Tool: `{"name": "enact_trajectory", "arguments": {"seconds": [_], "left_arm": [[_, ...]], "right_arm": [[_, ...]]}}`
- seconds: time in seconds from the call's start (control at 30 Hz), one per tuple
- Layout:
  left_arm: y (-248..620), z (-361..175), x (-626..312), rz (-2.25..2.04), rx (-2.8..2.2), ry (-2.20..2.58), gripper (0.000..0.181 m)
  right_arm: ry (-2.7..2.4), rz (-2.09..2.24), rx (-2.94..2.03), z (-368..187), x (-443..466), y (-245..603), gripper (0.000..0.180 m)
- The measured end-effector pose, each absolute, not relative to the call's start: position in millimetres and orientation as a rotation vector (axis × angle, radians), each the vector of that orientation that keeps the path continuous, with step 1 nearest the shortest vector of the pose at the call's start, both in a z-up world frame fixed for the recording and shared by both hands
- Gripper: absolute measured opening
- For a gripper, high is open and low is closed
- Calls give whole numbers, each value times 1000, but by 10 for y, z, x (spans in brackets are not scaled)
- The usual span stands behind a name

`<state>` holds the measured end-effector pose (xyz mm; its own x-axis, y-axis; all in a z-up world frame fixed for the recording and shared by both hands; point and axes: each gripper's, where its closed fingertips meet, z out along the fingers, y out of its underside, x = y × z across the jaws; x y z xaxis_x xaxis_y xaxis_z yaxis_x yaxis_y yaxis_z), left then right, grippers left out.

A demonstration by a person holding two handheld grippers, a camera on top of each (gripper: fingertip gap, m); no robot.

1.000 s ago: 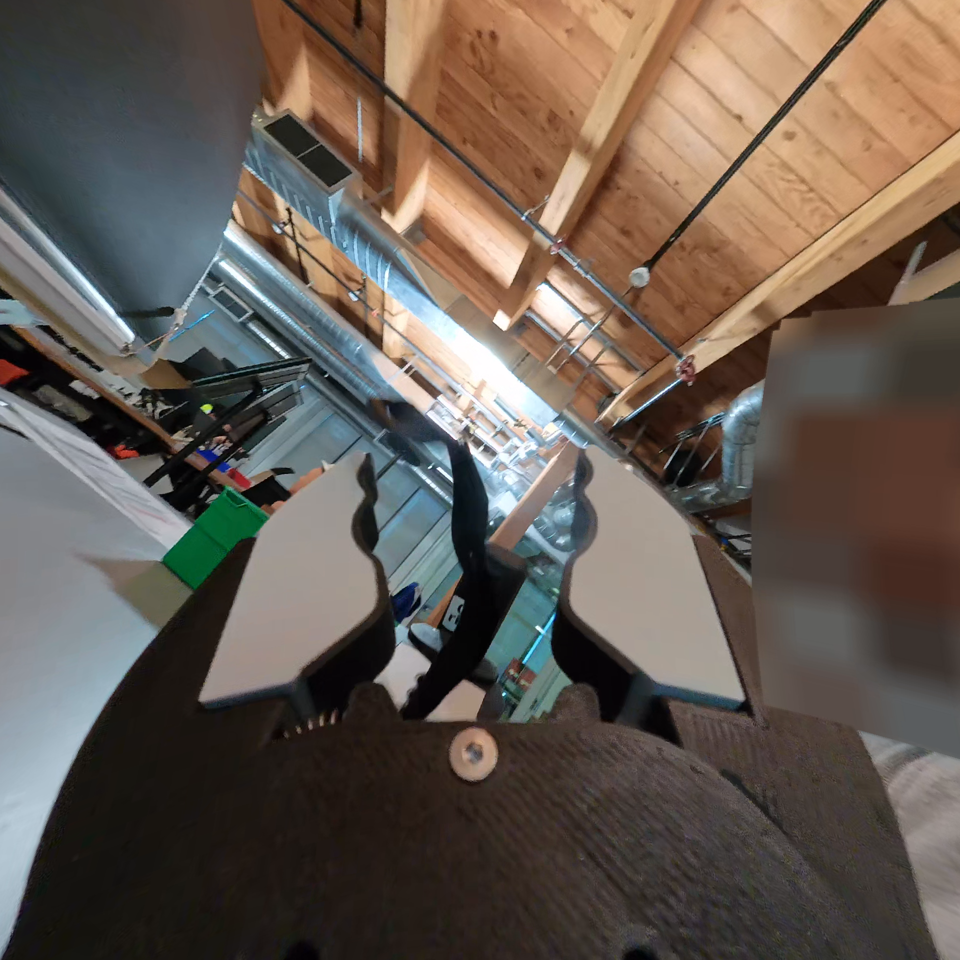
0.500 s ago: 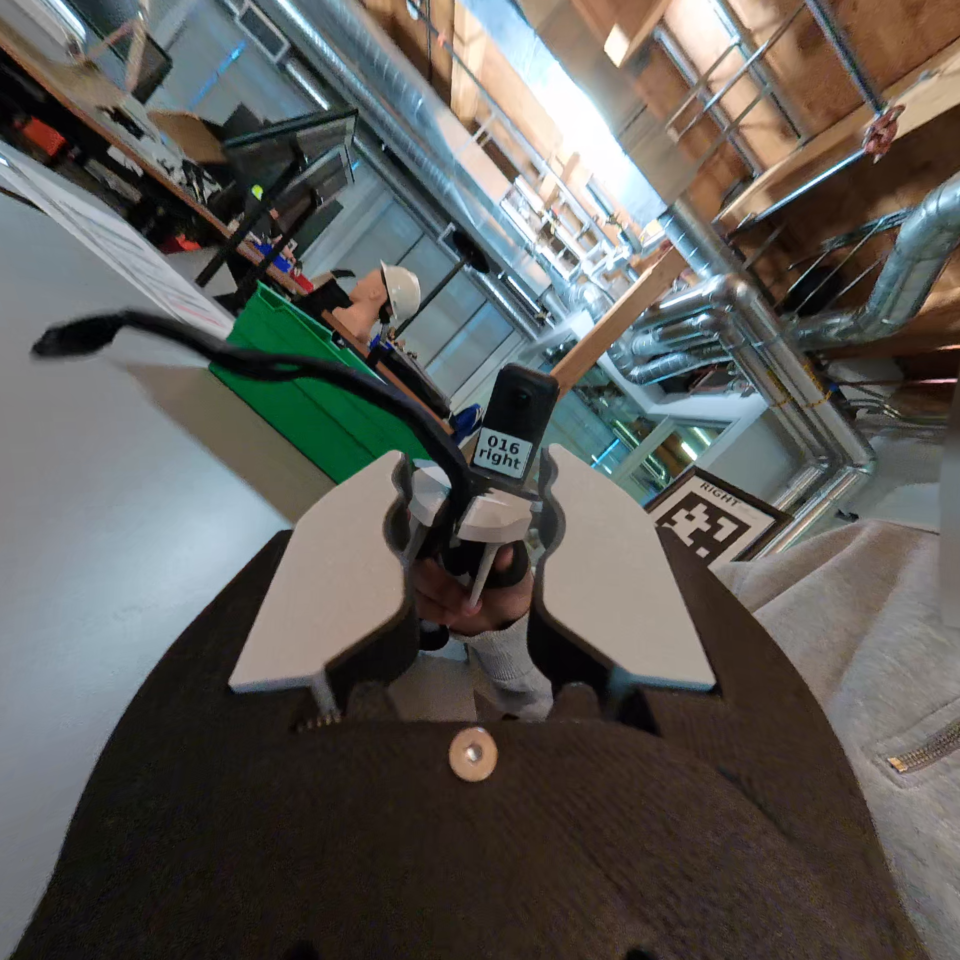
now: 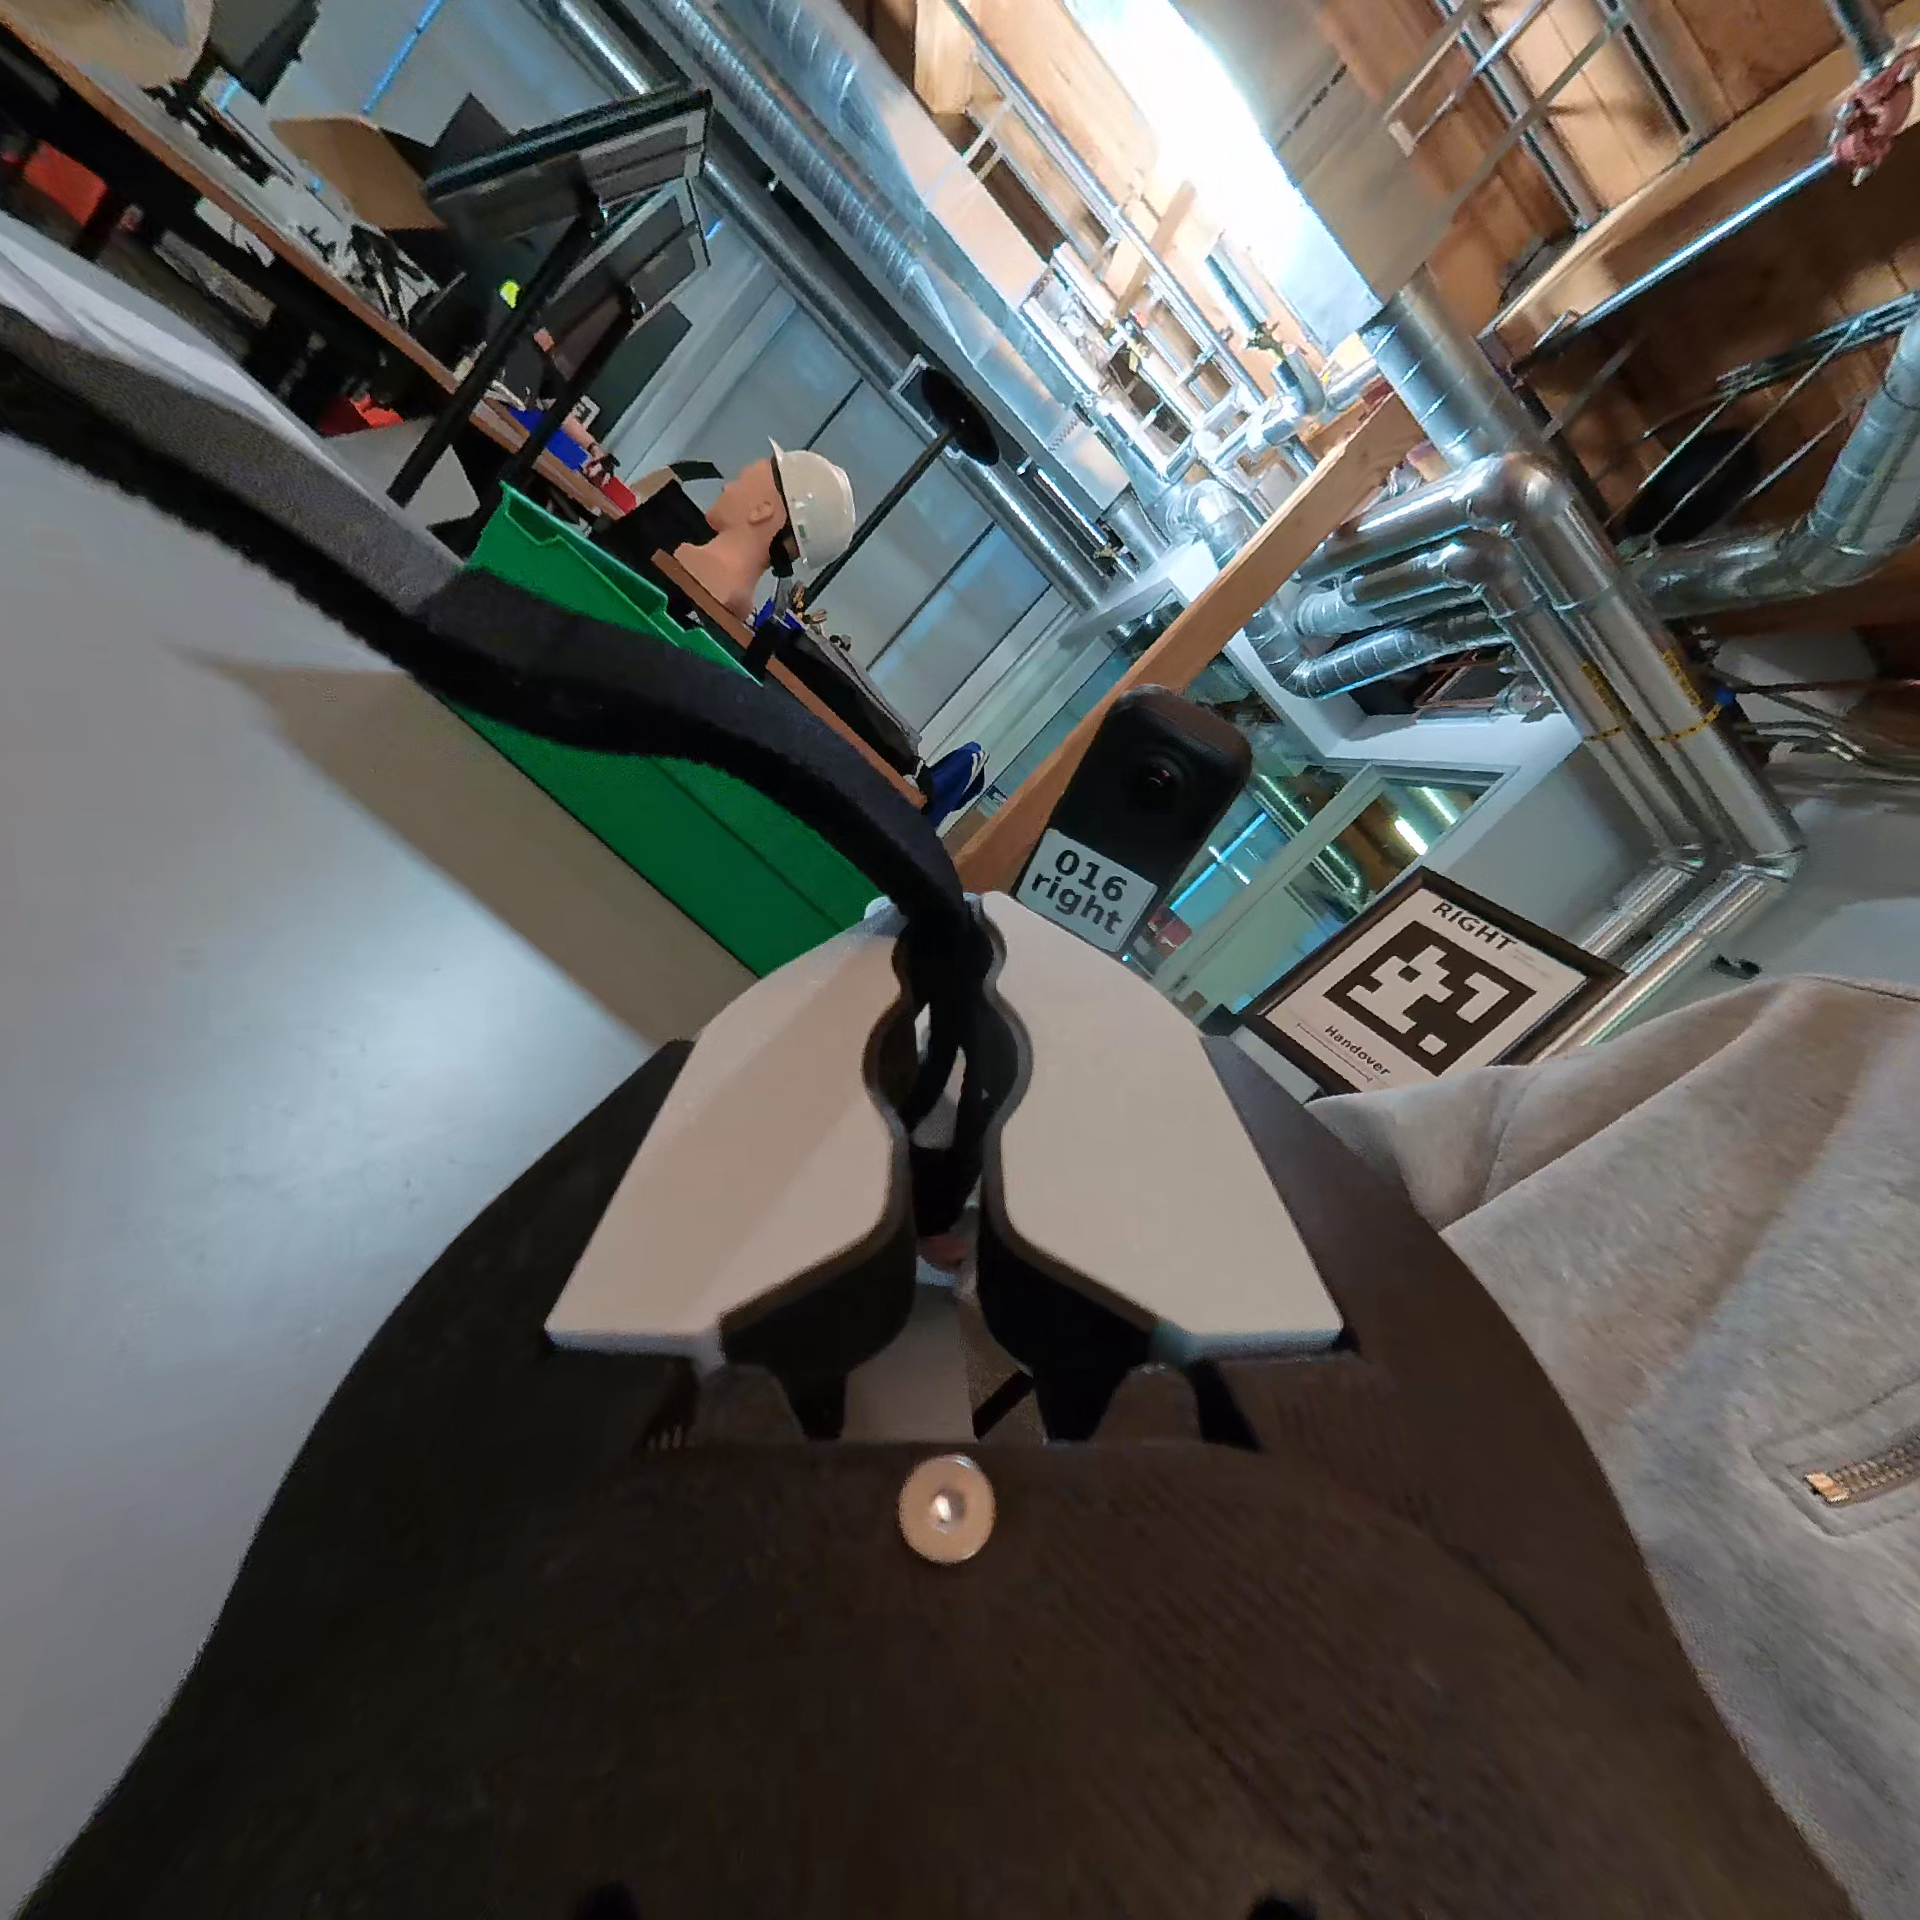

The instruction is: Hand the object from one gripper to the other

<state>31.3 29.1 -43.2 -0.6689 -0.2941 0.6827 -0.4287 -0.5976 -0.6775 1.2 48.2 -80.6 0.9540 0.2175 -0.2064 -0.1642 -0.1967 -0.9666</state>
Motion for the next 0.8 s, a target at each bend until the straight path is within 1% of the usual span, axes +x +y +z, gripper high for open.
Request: {"name": "enact_trajectory", "arguments": {"seconds": [0.13, 0.27, 0.47, 0.63, 0.77, 0.8], "left_arm": [[348, -398, 318, 2485, 1256, -1400, 5], [383, -420, 326, 2477, 1274, -1430, 5], [156, -505, 270, 2372, 1209, -1629, 5], [-95, -633, 185, 2226, 1132, -1899, 6], [-203, -734, 154, 2140, 1115, -2019, 6], [-222, -748, 146, 2130, 1107, -2032, 6]], "right_arm": [[-26, 384, -1726, -799, 92, 441, 45], [15, 326, -1663, -685, 350, 338, 55], [211, 588, -1428, -405, 527, 207, 55], [223, 793, -1391, -388, 397, 212, 43], [202, 977, -1396, -416, 225, 236, 36], [200, 990, -1394, -411, 209, 235, 30]]}}
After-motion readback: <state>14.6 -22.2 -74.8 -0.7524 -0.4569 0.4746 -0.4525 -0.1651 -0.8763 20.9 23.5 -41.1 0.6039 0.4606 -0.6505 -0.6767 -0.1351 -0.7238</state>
